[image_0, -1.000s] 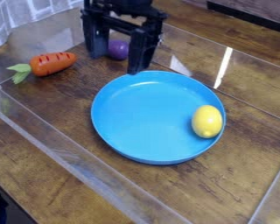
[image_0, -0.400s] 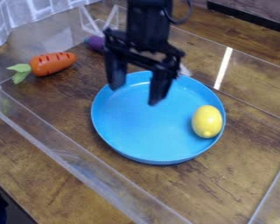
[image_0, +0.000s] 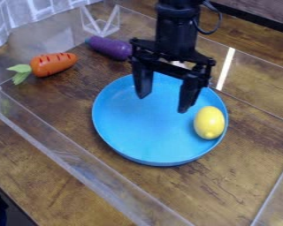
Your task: Remove the lemon from the blue tray and put it on the table
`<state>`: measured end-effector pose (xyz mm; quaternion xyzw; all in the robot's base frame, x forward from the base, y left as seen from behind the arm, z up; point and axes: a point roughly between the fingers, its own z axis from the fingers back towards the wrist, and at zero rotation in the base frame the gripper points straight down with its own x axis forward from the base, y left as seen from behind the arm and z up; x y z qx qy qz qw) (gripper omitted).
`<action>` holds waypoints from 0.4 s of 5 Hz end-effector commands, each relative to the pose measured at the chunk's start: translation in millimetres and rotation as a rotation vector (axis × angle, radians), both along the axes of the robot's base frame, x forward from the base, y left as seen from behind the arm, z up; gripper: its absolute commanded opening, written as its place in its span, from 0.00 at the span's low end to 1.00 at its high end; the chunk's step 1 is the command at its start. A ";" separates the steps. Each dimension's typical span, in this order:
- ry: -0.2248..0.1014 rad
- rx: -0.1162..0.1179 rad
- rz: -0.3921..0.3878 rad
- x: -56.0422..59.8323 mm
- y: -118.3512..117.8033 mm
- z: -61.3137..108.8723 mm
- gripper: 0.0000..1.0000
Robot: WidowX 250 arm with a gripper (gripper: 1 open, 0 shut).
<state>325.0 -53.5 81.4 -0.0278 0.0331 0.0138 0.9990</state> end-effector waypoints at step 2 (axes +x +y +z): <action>-0.090 -0.034 -0.021 21.2 -20.2 10.8 1.00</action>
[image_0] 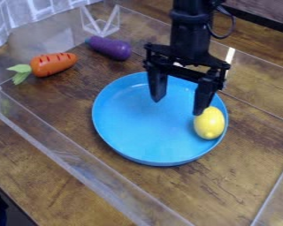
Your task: Remove the lemon from the blue tray and put it on the table
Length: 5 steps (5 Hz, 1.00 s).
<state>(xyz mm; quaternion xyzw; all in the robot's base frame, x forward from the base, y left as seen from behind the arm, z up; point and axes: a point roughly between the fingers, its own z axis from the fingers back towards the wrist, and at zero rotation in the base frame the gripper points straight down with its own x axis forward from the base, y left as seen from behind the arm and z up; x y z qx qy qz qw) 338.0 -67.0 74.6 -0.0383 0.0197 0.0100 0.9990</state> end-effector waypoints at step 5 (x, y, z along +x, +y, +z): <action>-0.146 -0.085 -0.040 27.0 -31.4 19.4 1.00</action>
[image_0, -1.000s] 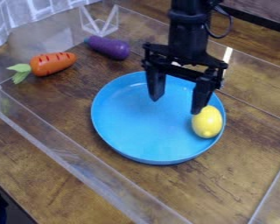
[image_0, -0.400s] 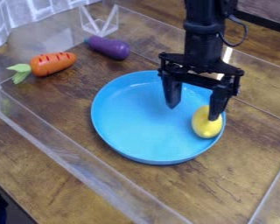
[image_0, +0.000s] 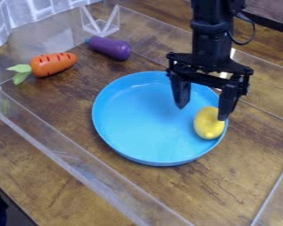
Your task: Remove the lemon from the blue tray and put it on the table
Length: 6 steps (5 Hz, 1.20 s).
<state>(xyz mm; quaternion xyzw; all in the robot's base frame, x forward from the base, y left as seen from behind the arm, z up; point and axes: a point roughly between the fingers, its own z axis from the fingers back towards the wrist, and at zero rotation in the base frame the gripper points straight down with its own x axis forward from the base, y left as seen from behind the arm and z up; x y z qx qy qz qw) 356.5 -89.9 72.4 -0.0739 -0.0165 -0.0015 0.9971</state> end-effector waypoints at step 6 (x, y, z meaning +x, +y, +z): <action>-0.100 -0.025 -0.019 11.0 -11.4 24.5 1.00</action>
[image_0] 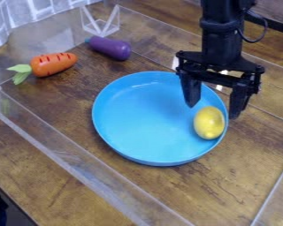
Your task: Remove the lemon from the blue tray and put it on the table
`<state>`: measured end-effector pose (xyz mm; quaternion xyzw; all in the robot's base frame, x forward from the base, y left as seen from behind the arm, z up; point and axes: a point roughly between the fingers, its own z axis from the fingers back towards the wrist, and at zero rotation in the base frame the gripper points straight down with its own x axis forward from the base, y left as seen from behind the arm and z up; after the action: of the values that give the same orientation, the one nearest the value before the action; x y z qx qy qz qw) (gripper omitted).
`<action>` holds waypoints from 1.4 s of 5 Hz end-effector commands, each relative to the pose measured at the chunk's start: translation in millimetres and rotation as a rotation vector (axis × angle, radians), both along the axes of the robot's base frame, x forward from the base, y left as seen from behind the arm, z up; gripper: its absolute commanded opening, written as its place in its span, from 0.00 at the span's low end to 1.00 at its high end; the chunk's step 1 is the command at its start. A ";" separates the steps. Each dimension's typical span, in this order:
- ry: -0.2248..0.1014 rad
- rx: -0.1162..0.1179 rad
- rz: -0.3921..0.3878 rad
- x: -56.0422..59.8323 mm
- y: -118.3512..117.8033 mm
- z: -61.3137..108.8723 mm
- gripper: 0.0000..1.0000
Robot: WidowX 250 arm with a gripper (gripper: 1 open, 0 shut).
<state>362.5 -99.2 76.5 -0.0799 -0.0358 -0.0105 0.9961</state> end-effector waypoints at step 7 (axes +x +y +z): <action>-0.113 -0.137 0.032 0.0 5.6 1.7 1.00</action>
<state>355.2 -98.6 49.6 -0.1411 -0.0526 0.0046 0.9886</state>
